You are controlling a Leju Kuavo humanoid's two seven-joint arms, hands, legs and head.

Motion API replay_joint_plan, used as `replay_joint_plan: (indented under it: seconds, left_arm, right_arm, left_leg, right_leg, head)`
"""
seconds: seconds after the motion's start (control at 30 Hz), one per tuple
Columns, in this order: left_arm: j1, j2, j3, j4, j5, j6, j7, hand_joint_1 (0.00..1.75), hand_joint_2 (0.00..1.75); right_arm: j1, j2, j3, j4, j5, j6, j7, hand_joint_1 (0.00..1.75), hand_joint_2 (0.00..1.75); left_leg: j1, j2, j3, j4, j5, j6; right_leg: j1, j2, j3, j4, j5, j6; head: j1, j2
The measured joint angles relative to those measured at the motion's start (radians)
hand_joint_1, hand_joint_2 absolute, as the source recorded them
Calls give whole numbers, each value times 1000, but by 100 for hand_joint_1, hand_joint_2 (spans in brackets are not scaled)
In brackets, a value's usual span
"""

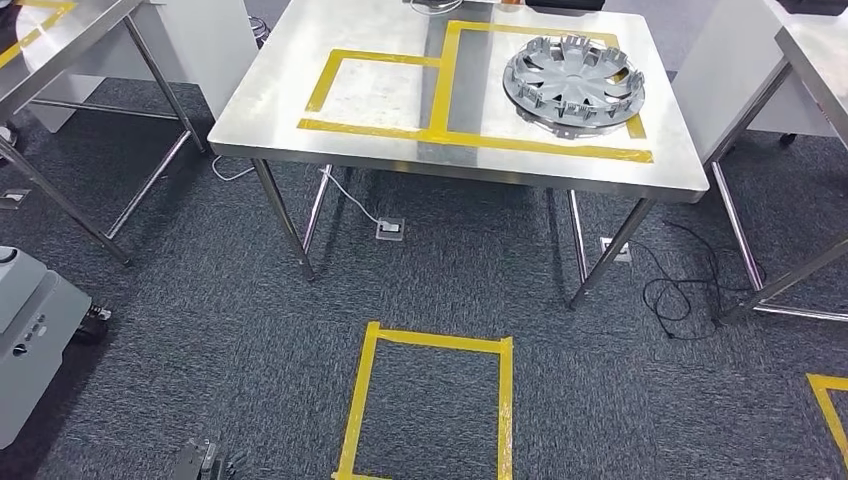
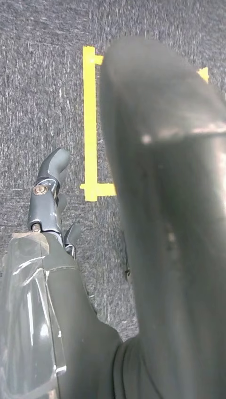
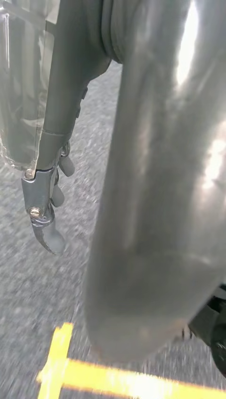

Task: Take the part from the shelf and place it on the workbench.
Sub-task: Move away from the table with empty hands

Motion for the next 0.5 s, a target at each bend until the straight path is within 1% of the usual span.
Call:
replay_joint_plan:
  seconds: [0.03, 0.07, 0.1, 0.13, 0.17, 0.2, 0.23, 0.27, 0.3, 0.33, 0.37, 0.4, 0.43, 0.47, 0.5]
  left_arm:
    - [-3, 4, -19, 0, 18, 10, 6, 0, 0]
    - [-6, 8, -39, 1, 36, 20, 12, 0, 0]
    - [-9, 11, -59, 2, 54, 29, 18, 0, 0]
    - [-11, 15, -78, 3, 72, 38, 24, 0, 0]
    - [-12, 18, -98, 5, 89, 47, 31, 0, 0]
    - [-12, 22, -117, 7, 106, 56, 38, 0, 0]
    - [-10, 28, -135, 11, 123, 66, 44, 0, 0]
    - [-8, 32, -153, 16, 140, 75, 51, 0, 0]
    - [-5, 37, -171, 23, 158, 85, 58, 0, 0]
    - [-1, 42, -189, 31, 176, 95, 64, 0, 0]
    - [3, 47, -207, 42, 194, 104, 71, 0, 0]
    - [9, 52, -223, 53, 210, 113, 76, 0, 0]
    - [16, 57, -240, 66, 227, 122, 83, 0, 0]
    - [24, 61, -256, 80, 242, 130, 89, 0, 0]
    - [34, 65, -272, 95, 257, 138, 94, 0, 0]
  right_arm:
    - [7, 1, 16, 3, -19, -6, 2, 0, 0]
    - [14, 0, 32, 5, -39, -11, 4, 0, 0]
    - [20, 0, 49, 7, -58, -17, 5, 0, 0]
    - [25, 0, 65, 9, -78, -23, 7, 0, 0]
    - [30, 0, 80, 11, -97, -29, 9, 0, 0]
    - [34, 0, 95, 12, -116, -35, 10, 0, 0]
    - [38, 2, 110, 14, -136, -41, 12, 0, 0]
    - [40, 3, 126, 14, -155, -47, 13, 0, 0]
    - [40, 3, 142, 15, -175, -52, 15, 0, 0]
    - [39, 5, 158, 14, -194, -58, 16, 0, 0]
    - [37, 6, 174, 13, -213, -64, 17, 0, 0]
    - [35, 7, 189, 12, -231, -68, 17, 0, 0]
    - [32, 9, 204, 8, -249, -74, 18, 0, 0]
    - [28, 11, 219, 2, -266, -79, 18, 0, 0]
    - [22, 12, 233, -5, -283, -84, 19, 0, 0]
  left_leg:
    - [-3, 0, -10, 0, 9, 0]
    - [-6, -1, -18, 0, 17, -1]
    - [-8, 0, -25, 1, 24, -3]
    - [-8, 1, -29, 1, 32, -7]
    - [-7, 3, -32, 0, 40, -12]
    - [-5, 4, -35, -1, 49, -18]
    - [-4, 4, -38, -2, 54, -23]
    - [-3, 1, -44, 4, 46, -29]
    - [-1, -1, -52, 24, 19, -37]
    - [3, -4, -64, 63, -27, -45]
    - [10, -6, -77, 120, -81, -54]
    - [17, -7, -90, 185, -128, -62]
    - [23, -7, -97, 243, -153, -69]
    - [28, -7, -94, 279, -151, -75]
    - [33, -7, -75, 282, -127, -80]
  right_leg:
    - [5, 0, 52, -58, 16, -1]
    - [12, -1, 114, -140, 24, -8]
    - [18, -1, 170, -223, 25, -17]
    - [23, -1, 208, -282, 24, -26]
    - [28, -1, 226, -315, 20, -32]
    - [30, -1, 227, -325, 25, -36]
    - [27, -1, 221, -327, 35, -41]
    - [24, -3, 213, -332, 45, -47]
    - [19, -4, 202, -336, 57, -55]
    - [15, -6, 191, -339, 69, -60]
    - [15, -7, 179, -338, 79, -63]
    - [15, -8, 167, -337, 90, -64]
    - [15, -8, 154, -334, 100, -62]
    - [14, -9, 140, -330, 110, -60]
    - [13, -10, 124, -324, 119, -56]
  head:
    - [0, 0]
    - [-1, 0]
    - [-1, 0]
    - [-2, 0]
    - [-2, 0]
    - [-2, 0]
    - [0, 0]
    - [1, 0]
    - [1, 0]
    - [0, 0]
    - [-1, 0]
    - [-2, 0]
    - [-2, 0]
    - [-2, 0]
    - [-3, 0]
